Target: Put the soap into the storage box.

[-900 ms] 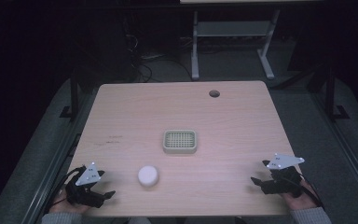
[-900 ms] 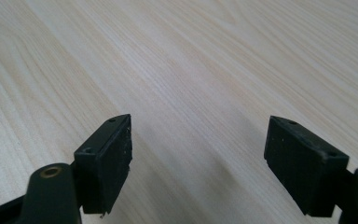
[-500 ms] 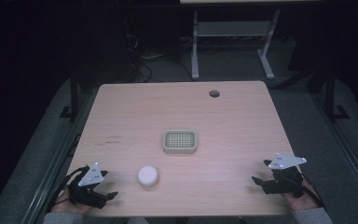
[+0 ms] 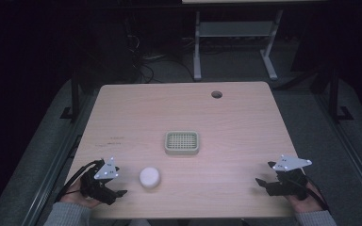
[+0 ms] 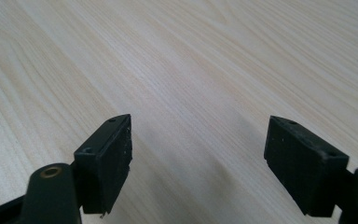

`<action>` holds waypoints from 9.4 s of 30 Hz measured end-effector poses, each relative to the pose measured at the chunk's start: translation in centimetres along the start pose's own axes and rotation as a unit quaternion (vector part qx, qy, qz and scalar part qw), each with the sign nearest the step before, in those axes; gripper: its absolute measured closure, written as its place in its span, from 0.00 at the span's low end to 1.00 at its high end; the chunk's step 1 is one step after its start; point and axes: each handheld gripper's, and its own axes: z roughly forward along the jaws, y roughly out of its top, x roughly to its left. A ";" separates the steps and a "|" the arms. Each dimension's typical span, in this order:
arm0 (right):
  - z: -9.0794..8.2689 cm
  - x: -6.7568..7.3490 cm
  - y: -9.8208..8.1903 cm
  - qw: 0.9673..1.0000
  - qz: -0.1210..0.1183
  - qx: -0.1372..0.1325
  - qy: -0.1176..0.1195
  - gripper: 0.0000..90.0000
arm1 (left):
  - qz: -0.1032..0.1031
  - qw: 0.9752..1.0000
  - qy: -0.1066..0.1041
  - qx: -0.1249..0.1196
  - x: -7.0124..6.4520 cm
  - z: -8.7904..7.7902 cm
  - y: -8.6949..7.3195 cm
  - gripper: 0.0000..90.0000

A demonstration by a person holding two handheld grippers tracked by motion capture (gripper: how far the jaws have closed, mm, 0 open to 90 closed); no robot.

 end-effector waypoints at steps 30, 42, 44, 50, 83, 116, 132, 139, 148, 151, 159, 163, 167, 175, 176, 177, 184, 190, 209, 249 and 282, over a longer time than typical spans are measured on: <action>0.0 0.0 0.1 1.000 -0.004 -0.003 0.008 0.25 | 0.088 0.993 -0.025 0.077 0.7 0.5 5.2 0.20; -0.1 0.0 0.1 1.000 -0.009 -0.003 0.008 0.25 | 0.111 0.989 -0.045 0.091 0.4 1.3 7.2 0.20; 0.0 0.0 0.1 1.000 -0.007 -0.003 0.008 0.25 | 0.111 0.988 -0.048 0.092 0.3 1.5 7.4 0.20; -0.1 0.0 0.1 1.000 -0.009 -0.004 0.007 0.25 | 0.116 0.987 -0.053 0.102 0.3 1.9 8.0 0.20; 0.0 0.0 0.1 1.000 -0.010 -0.006 0.009 0.25 | 0.133 0.978 -0.090 0.133 0.0 4.2 10.0 0.20; 0.0 0.1 0.2 1.000 -0.016 -0.005 0.010 0.25 | 0.146 0.965 -0.108 0.188 -0.4 7.0 11.3 0.19; 0.0 0.1 0.2 1.000 -0.017 -0.006 0.012 0.25 | 0.144 0.960 -0.119 0.209 -0.3 8.2 11.4 0.19; 0.0 0.1 0.2 1.000 -0.019 -0.006 0.011 0.25 | 0.145 0.957 -0.123 0.218 -0.2 8.6 11.3 0.22; -0.1 0.2 0.3 1.000 -0.015 -0.009 0.013 0.25 | 0.145 0.957 -0.121 0.221 -0.1 8.7 11.3 0.25; -0.1 0.1 0.3 1.000 -0.018 -0.010 0.011 0.25 | 0.149 0.955 -0.121 0.225 -0.1 8.8 11.3 0.25; -0.2 0.2 0.3 1.000 -0.014 -0.011 0.012 0.25 | 0.149 0.955 -0.118 0.227 -0.2 8.8 11.3 0.26; -0.1 0.2 0.3 1.000 -0.014 -0.011 0.012 0.25 | 0.146 0.955 -0.121 0.226 -0.2 8.8 11.2 0.26; -0.2 0.1 0.2 1.000 -0.012 -0.011 0.011 0.25 | 0.145 0.955 -0.126 0.225 -0.2 8.8 11.2 0.27; -0.1 0.2 0.2 1.000 -0.012 -0.011 0.012 0.25 | 0.143 0.956 -0.129 0.221 -0.4 8.5 11.3 0.27; -0.1 0.1 0.2 1.000 -0.012 -0.011 0.013 0.25 | 0.142 0.957 -0.129 0.219 -0.3 8.5 11.3 0.27; -0.1 0.1 0.2 1.000 -0.015 -0.010 0.012 0.25 | 0.142 0.957 -0.129 0.219 -0.2 8.4 11.3 0.27; 0.0 0.0 0.2 1.000 -0.012 -0.010 0.014 0.25 | 0.138 0.957 -0.131 0.219 -0.1 8.1 11.4 0.27; 0.1 0.0 0.3 1.000 -0.012 -0.010 0.016 0.25 | 0.146 0.956 -0.127 0.218 -0.1 7.7 12.1 0.27; 0.3 0.0 0.4 1.000 -0.013 -0.006 0.014 0.25 | 0.157 0.955 -0.125 0.220 0.3 7.2 14.2 0.27; 0.1 0.0 0.5 1.000 -0.013 -0.010 0.013 0.24 | 0.171 0.955 -0.114 0.215 2.5 5.9 19.3 0.27; -0.2 0.0 0.5 1.000 -0.007 -0.022 0.014 0.24 | 0.181 0.956 -0.105 0.206 4.2 8.2 23.6 0.27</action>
